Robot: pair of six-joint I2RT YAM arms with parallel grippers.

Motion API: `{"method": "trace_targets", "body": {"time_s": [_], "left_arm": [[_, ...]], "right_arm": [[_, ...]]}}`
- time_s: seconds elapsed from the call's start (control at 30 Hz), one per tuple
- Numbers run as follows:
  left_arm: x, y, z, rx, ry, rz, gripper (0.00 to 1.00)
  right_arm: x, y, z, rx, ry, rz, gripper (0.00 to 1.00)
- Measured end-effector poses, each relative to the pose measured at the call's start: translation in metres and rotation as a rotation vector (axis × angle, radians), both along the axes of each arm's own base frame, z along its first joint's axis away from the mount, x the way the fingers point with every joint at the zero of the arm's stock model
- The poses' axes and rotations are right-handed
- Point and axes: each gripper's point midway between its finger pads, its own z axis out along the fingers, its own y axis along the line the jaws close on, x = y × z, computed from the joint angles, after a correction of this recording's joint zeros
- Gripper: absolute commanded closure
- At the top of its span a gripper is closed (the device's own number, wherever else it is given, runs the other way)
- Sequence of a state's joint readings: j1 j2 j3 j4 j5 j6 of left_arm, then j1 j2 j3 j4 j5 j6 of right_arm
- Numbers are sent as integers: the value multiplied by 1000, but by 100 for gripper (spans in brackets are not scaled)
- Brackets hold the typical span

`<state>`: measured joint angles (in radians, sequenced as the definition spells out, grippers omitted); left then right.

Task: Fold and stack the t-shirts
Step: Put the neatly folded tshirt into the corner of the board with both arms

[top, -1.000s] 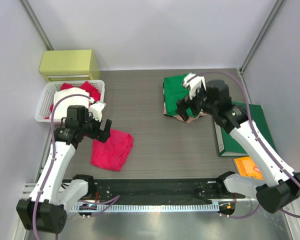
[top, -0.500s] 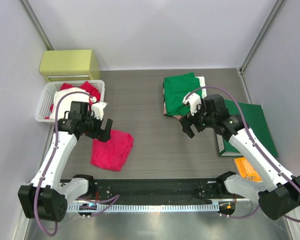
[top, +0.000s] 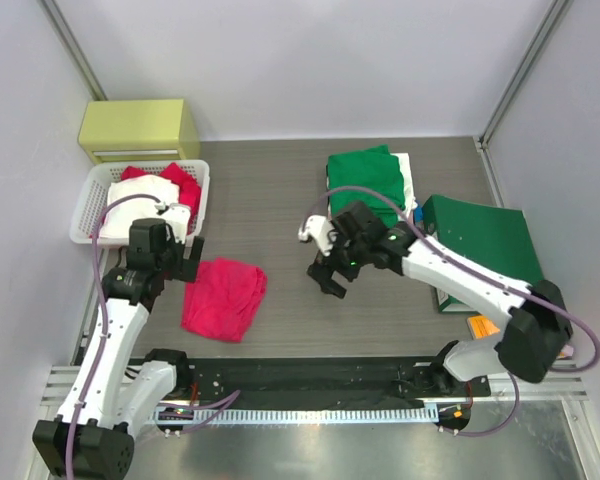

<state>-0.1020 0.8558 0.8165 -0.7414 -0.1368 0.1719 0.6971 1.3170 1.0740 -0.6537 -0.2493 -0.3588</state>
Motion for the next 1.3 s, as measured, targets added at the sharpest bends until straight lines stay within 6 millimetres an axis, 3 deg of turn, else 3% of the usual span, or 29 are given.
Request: {"method": "trace_targets", "body": {"time_s": [0.17, 0.37, 0.53, 0.67, 0.9, 1.0, 1.3], "left_arm": [[8, 14, 13, 22, -75, 77, 0], [14, 38, 25, 45, -128, 176, 0], [23, 67, 58, 37, -243, 333, 0], [24, 83, 86, 28, -368, 436, 0], [10, 97, 127, 34, -549, 534, 0], [4, 102, 135, 41, -585, 559, 0], [2, 106, 137, 42, -593, 572, 0]], "right_arm": [[-17, 60, -18, -42, 26, 174, 0], [-8, 142, 10, 45, -64, 291, 0], [-17, 194, 12, 86, -97, 368, 0], [-33, 220, -15, 64, -67, 421, 0], [-51, 245, -58, 15, -18, 472, 0], [-48, 262, -60, 26, -27, 482, 0], [-25, 317, -37, 122, -95, 482, 0]]}}
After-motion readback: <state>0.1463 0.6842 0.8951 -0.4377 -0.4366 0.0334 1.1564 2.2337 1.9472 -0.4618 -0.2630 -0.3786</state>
